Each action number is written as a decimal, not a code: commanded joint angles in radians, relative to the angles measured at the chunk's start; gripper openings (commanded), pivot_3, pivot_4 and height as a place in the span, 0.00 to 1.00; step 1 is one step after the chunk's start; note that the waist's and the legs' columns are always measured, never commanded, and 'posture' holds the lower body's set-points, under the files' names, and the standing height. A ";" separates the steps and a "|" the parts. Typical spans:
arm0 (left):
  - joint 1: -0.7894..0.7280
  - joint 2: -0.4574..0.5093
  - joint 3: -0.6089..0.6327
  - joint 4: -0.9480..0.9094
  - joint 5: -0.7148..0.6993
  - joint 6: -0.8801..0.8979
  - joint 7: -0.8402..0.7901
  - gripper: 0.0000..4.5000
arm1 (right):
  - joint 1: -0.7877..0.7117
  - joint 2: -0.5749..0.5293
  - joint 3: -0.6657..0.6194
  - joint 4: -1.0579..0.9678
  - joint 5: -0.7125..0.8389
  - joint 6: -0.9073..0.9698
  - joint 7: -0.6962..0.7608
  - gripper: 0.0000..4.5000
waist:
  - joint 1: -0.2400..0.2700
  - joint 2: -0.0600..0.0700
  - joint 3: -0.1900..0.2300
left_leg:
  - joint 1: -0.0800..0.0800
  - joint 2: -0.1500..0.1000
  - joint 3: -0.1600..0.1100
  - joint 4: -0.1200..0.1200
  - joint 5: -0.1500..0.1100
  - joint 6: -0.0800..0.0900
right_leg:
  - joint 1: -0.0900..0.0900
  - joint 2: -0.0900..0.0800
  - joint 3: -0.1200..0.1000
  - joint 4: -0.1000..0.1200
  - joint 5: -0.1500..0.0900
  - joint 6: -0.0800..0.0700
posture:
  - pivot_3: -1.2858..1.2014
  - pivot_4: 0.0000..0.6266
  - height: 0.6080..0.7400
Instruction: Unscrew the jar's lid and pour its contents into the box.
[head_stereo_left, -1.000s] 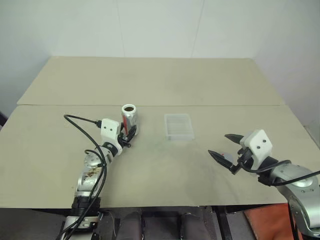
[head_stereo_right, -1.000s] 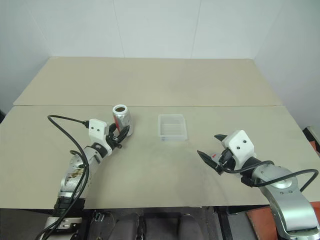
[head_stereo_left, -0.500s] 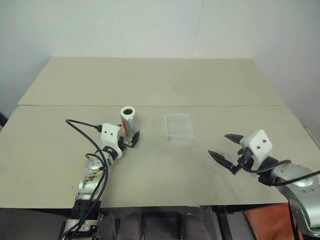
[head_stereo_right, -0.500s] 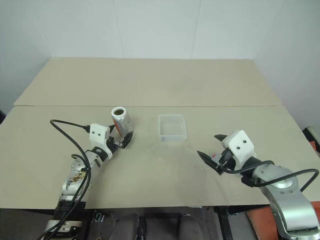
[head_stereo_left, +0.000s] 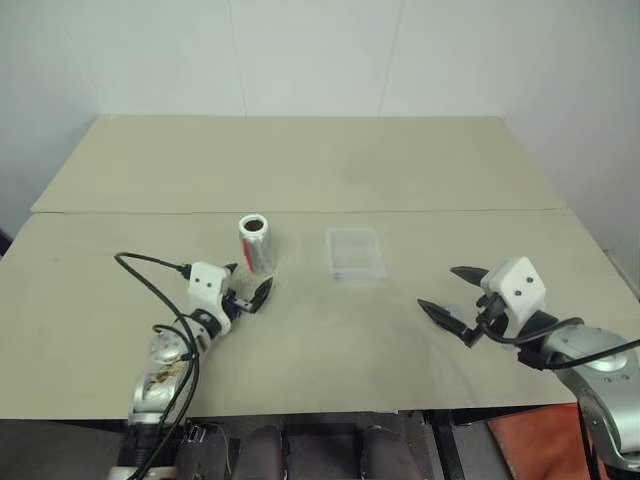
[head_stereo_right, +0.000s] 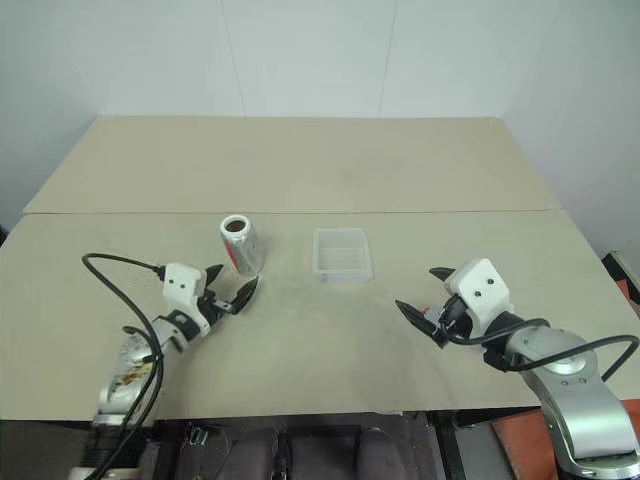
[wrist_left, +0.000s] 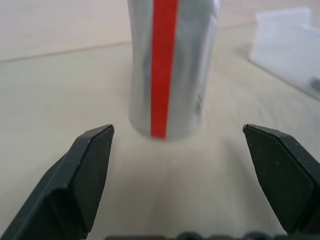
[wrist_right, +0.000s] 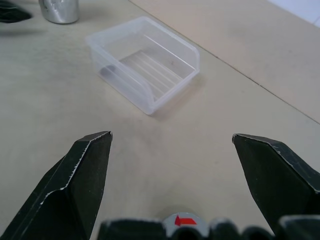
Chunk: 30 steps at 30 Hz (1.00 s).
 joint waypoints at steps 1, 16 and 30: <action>0.054 0.056 0.107 -0.139 -0.136 0.053 -0.070 1.00 | 0.011 -0.019 -0.055 -0.027 0.005 -0.027 0.013 1.00 | 0.000 0.000 0.000 | 0.000 0.000 0.000 0.000 0.000 0.000 | 0.000 0.000 0.000 0.000 0.000 0.000 | 0.52 0.24 1.00; 0.173 0.543 0.403 -0.268 -0.570 0.313 -0.641 1.00 | 0.483 -0.152 -0.631 0.016 0.169 -0.257 0.624 1.00 | 0.002 0.004 -0.003 | 0.006 0.003 0.003 -0.002 -0.002 0.000 | 0.006 0.001 0.000 -0.002 -0.002 -0.003 | 0.52 0.24 1.00; 0.298 0.555 0.455 -0.388 -0.620 0.428 -0.626 1.00 | 0.387 -0.186 -0.595 0.070 0.131 -0.226 0.561 1.00 | 0.003 0.004 -0.003 | 0.011 0.003 0.004 -0.003 -0.002 -0.001 | 0.008 0.001 0.001 -0.002 -0.004 -0.006 | 0.52 0.24 1.00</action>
